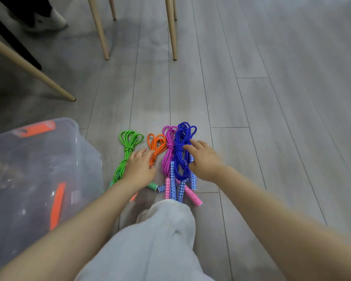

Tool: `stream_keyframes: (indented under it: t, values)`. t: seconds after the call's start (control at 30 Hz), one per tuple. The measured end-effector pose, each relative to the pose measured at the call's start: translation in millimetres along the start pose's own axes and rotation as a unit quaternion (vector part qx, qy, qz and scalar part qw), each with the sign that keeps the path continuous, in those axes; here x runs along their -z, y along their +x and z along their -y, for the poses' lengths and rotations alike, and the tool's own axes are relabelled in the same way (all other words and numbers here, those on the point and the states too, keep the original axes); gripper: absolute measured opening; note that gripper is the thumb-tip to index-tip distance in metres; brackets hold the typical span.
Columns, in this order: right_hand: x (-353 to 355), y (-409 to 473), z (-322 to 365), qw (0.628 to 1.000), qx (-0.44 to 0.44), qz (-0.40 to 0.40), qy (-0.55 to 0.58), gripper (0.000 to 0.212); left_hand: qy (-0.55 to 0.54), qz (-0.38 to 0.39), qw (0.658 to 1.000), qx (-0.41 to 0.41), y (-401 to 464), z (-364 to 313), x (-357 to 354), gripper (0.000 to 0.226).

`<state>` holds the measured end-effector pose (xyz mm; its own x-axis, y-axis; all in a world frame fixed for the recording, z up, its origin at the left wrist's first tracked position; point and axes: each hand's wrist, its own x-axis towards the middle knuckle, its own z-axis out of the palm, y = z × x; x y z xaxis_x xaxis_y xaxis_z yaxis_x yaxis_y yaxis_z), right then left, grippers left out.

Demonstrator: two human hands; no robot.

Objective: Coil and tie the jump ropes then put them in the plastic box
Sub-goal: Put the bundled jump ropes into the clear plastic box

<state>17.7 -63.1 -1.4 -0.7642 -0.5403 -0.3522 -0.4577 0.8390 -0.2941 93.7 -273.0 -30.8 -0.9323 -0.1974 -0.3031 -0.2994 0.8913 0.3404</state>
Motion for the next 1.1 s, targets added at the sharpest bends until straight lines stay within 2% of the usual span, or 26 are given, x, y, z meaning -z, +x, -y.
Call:
stream_keyframes:
  t: [0.17, 0.3, 0.43, 0.53, 0.67, 0.77, 0.83, 0.97, 1.1]
  values:
    - [43, -2, 56, 0.994, 0.072, -0.039, -0.069, 0.065, 0.048, -0.080, 0.995, 0.022, -47, 18, 45, 0.064]
    - [65, -1, 123, 0.983, 0.147, -0.027, -0.107, 0.064, 0.046, -0.138, 0.986, 0.085, -86, 49, 72, 0.077]
    - [81, -2, 175, 0.952, 0.231, 0.037, -0.196, 0.068, -0.036, -0.155, 0.969, 0.189, -119, 86, 78, 0.093]
    - [86, -2, 202, 0.937, 0.232, 0.059, -0.253, 0.069, -0.122, -0.110, 0.957, 0.239, -136, 99, 70, 0.099]
    - [72, 4, 246, 0.924, 0.243, 0.090, -0.280, 0.071, -0.212, -0.073, 0.935, 0.274, -146, 102, 58, 0.088]
    - [46, 6, 273, 0.924, 0.240, 0.102, -0.280, 0.072, -0.235, -0.057, 0.935, 0.260, -149, 103, 52, 0.080]
    - [23, 2, 286, 0.920, 0.247, 0.098, -0.287, 0.071, -0.225, -0.067, 0.938, 0.256, -152, 103, 50, 0.080]
    - [0, 2, 291, 0.890, 0.309, 0.048, -0.331, 0.060, -0.217, -0.098, 0.935, 0.262, -159, 110, 48, 0.075]
    - [1, -1, 273, 0.888, 0.305, 0.024, -0.344, 0.061, -0.193, -0.140, 0.937, 0.254, -167, 118, 49, 0.069]
